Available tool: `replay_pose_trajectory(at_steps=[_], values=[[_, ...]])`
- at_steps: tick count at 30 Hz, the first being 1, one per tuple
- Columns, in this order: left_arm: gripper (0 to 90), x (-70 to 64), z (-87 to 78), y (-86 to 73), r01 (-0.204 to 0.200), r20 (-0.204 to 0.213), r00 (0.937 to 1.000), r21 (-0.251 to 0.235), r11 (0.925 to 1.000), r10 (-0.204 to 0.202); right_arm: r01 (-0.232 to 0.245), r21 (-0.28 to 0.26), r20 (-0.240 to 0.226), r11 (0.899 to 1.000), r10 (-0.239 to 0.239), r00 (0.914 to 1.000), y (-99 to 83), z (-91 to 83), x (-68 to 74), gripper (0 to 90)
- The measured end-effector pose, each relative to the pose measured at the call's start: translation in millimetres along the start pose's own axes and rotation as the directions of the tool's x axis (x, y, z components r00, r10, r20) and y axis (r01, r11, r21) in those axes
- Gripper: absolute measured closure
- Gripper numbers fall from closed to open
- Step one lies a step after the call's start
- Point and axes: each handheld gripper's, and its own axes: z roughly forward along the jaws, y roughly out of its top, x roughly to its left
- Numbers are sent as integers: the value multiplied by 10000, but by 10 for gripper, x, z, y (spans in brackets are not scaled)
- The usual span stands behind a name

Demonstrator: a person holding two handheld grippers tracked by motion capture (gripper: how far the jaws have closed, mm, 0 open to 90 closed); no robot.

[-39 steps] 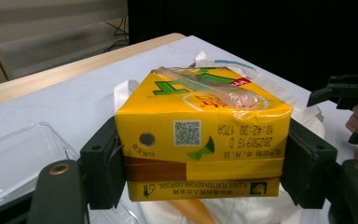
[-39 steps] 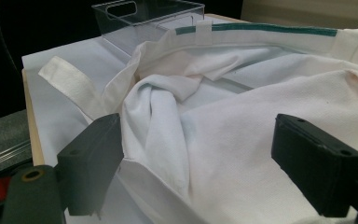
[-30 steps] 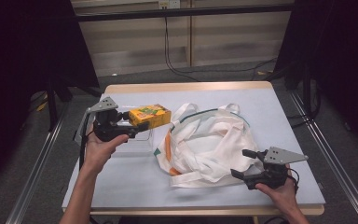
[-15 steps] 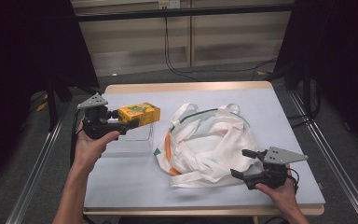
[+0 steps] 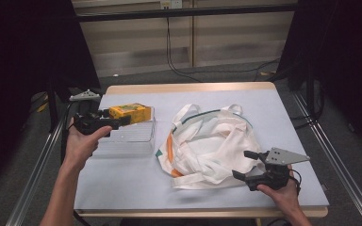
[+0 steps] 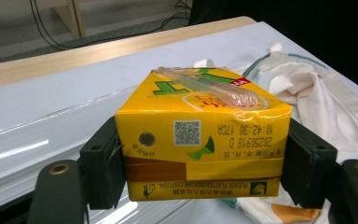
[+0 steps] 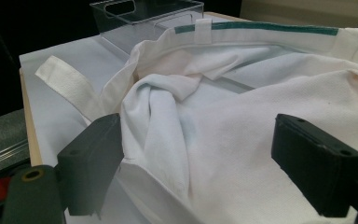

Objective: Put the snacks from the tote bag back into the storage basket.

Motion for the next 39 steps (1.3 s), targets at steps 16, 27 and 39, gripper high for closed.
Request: replay_pose_trajectory(at_steps=[16,27,39], values=[[275,254,128,187,568,-1034,9937,1325,9896,-432,-12,17,33,10000,12,10000,-3,-8,-11,168],[275,327,335,260,714,-1198,9918,2393,9683,-436,-2,96,15,10000,2,10000,-9,-5,-12,169],[274,347,546,407,994,-1395,9887,3310,9384,-555,-76,43,33,10000,76,10000,-13,-10,-29,169]])
